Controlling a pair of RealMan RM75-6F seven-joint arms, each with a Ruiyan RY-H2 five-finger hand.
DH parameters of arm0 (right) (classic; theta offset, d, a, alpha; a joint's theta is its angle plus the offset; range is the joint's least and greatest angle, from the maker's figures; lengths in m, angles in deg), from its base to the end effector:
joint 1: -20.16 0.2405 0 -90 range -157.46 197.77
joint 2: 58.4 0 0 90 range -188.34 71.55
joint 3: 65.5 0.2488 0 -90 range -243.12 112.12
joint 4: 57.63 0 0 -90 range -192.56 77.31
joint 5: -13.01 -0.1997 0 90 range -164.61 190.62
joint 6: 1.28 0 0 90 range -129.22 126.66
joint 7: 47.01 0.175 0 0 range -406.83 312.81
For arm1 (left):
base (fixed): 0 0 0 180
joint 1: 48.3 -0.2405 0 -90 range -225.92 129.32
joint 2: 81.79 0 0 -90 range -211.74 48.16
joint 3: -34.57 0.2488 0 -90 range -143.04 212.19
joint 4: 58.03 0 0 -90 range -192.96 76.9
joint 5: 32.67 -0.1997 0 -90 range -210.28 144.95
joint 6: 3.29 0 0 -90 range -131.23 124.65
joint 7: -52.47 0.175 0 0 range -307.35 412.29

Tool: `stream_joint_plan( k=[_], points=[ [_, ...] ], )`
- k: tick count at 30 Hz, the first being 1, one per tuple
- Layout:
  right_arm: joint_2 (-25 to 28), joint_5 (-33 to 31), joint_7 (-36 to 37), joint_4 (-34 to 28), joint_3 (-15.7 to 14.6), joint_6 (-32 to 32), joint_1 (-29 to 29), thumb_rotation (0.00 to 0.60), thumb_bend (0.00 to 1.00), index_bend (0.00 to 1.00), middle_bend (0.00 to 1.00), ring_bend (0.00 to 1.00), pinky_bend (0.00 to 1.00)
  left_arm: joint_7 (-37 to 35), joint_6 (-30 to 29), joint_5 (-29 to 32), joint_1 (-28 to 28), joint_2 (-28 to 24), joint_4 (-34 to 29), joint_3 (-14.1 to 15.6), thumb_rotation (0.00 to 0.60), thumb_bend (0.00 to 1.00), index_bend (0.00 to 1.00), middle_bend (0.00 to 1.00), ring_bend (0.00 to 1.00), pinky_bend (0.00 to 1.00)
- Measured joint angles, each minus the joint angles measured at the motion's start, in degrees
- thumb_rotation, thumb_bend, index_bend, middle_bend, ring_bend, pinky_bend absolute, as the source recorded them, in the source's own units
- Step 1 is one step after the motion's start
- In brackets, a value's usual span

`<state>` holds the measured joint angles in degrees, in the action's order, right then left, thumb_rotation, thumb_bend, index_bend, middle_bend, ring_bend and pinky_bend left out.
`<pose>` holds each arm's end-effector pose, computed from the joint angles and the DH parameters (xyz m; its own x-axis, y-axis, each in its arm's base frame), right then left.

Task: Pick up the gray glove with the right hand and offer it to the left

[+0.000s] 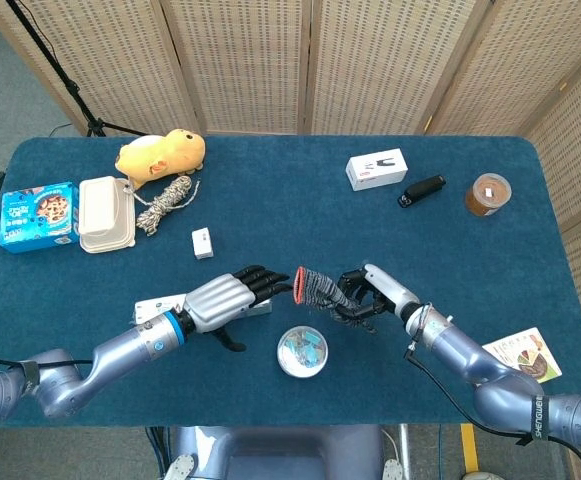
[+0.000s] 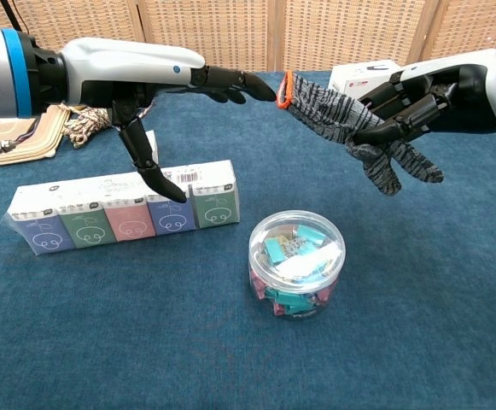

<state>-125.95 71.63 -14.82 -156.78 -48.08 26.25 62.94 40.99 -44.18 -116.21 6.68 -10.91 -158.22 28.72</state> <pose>-0.1310 -0.3567 0.0341 -0.3264 -0.6717 0.6650 -0.9308 0.1058 -0.3500 -0.0491 0.3258 0.0086 0.4438 0.5006 0.7432 0.7455 -0.6665 0.0037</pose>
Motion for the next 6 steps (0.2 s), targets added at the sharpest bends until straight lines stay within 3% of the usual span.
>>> stream_joint_plan(
  k=[6],
  points=[
    [0.23,0.1,0.79,-0.41,0.36,-0.07,-0.44,0.6,0.54,0.59,0.49,0.45,0.47,1.21,0.02,0.94,0.19,-0.6,-1.23,-0.35,0.6,0.0,0.03,0.0,0.0,0.0]
  ],
)
